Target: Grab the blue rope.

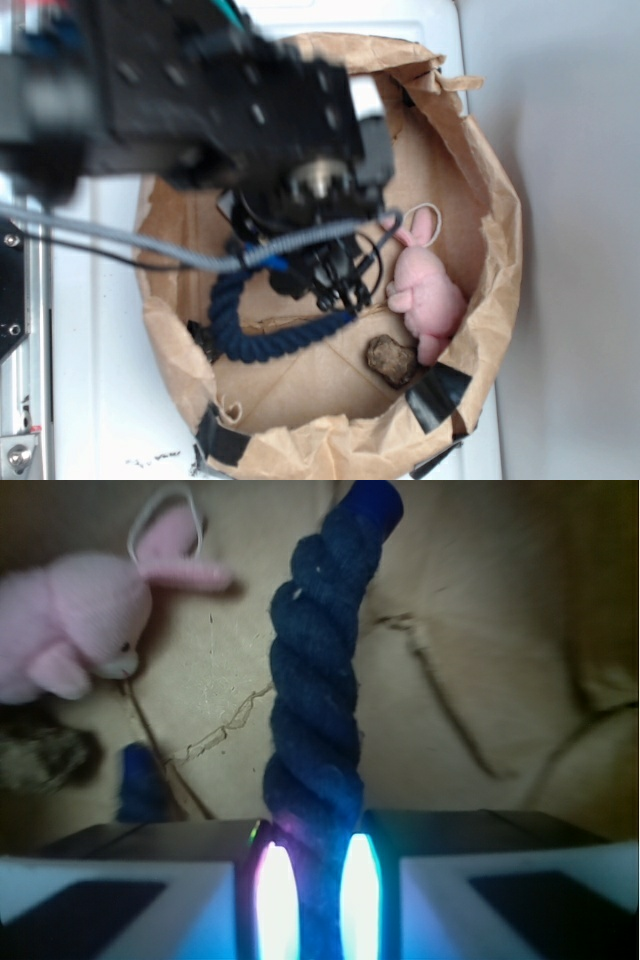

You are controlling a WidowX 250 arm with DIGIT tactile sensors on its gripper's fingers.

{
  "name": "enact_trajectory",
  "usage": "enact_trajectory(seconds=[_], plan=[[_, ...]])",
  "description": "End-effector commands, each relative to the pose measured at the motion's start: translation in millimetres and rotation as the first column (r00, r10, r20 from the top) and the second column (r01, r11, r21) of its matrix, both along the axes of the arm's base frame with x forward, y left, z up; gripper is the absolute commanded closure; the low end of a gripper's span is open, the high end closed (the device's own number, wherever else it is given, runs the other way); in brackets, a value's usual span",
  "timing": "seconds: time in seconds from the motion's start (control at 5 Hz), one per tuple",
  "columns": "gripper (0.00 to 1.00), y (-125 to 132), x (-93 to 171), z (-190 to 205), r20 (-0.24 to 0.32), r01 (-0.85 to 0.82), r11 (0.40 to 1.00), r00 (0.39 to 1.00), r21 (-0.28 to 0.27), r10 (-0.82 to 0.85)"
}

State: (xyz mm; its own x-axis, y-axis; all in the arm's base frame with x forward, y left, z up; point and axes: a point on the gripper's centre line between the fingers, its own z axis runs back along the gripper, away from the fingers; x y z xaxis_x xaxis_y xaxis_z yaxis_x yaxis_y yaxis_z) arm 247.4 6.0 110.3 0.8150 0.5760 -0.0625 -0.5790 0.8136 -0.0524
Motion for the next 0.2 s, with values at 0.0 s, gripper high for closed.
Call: enact_trajectory(seconds=[0.0], plan=[[1.0,9.1,14.9,39.6,0.026,0.005,0.996,1.0,0.084,-0.007]])
